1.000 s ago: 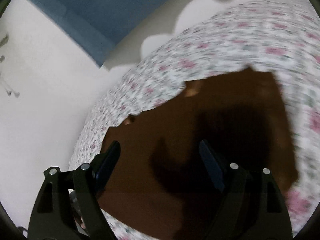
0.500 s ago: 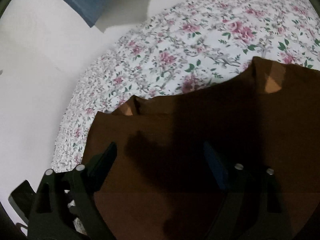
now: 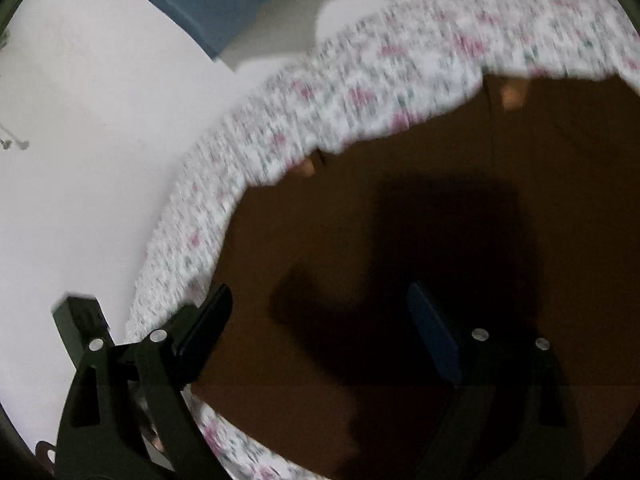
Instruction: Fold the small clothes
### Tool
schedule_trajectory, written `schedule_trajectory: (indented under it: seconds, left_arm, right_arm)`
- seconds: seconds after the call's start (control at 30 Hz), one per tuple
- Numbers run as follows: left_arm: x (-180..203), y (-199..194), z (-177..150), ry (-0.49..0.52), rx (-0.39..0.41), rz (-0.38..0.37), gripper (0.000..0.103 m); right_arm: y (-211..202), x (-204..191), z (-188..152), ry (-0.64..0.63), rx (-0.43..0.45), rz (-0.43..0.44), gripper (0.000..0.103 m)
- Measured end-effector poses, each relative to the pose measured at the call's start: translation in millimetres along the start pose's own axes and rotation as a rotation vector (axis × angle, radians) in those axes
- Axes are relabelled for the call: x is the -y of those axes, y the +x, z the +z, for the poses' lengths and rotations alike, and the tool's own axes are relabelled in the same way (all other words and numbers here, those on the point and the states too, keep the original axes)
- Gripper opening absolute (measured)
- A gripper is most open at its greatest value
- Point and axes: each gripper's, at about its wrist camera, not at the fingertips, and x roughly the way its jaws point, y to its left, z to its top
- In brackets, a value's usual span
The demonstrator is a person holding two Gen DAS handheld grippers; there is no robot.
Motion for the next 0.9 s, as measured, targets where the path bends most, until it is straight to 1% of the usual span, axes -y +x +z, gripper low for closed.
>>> schedule_trajectory:
  seconds: [0.07, 0.1, 0.17, 0.27, 0.4, 0.53, 0.6, 0.8, 0.9]
  left_arm:
    - [-5.3, 3.3, -0.2, -0.022, -0.018, -0.003, 0.074]
    - [-7.2, 3.4, -0.7, -0.026, -0.022, -0.002, 0.074]
    - [-12.8, 3.2, -0.9, -0.035, -0.025, 0.008, 0.074]
    - [-22.7, 3.4, -0.5, -0.068, -0.035, -0.001, 0.074]
    - [-30.7, 4.2, -0.1, -0.109, -0.046, -0.033, 0.074]
    - [-28.2, 5.1, -1.1, -0.099, -0.052, -0.041, 0.074]
    - [-28.1, 6.1, -1.5, -0.103, -0.059, -0.053, 0.074]
    - [-29.2, 9.1, -3.4, -0.111, -0.07, -0.067, 0.074]
    - [-30.6, 9.5, -3.4, -0.123, -0.07, -0.071, 0.074]
  right_arm:
    - [3.5, 0.2, -6.3, -0.045, 0.022, -0.006, 0.089]
    - [1.0, -0.1, -7.6, -0.047, 0.031, 0.002, 0.089]
    - [-6.9, -1.1, -8.8, -0.026, 0.047, 0.02, 0.089]
    - [-22.9, -2.7, -19.7, 0.002, 0.059, 0.029, 0.089]
    - [-41.1, -10.2, -51.1, -0.04, 0.062, 0.01, 0.089]
    - [-51.4, -8.1, -76.0, -0.036, 0.058, 0.021, 0.089]
    - [-47.7, -3.5, -85.3, -0.027, 0.034, 0.027, 0.089]
    - [-44.9, -0.5, -95.8, -0.072, 0.093, 0.047, 0.091]
    - [-48.3, 1.8, -97.0, -0.062, 0.105, 0.07, 0.091]
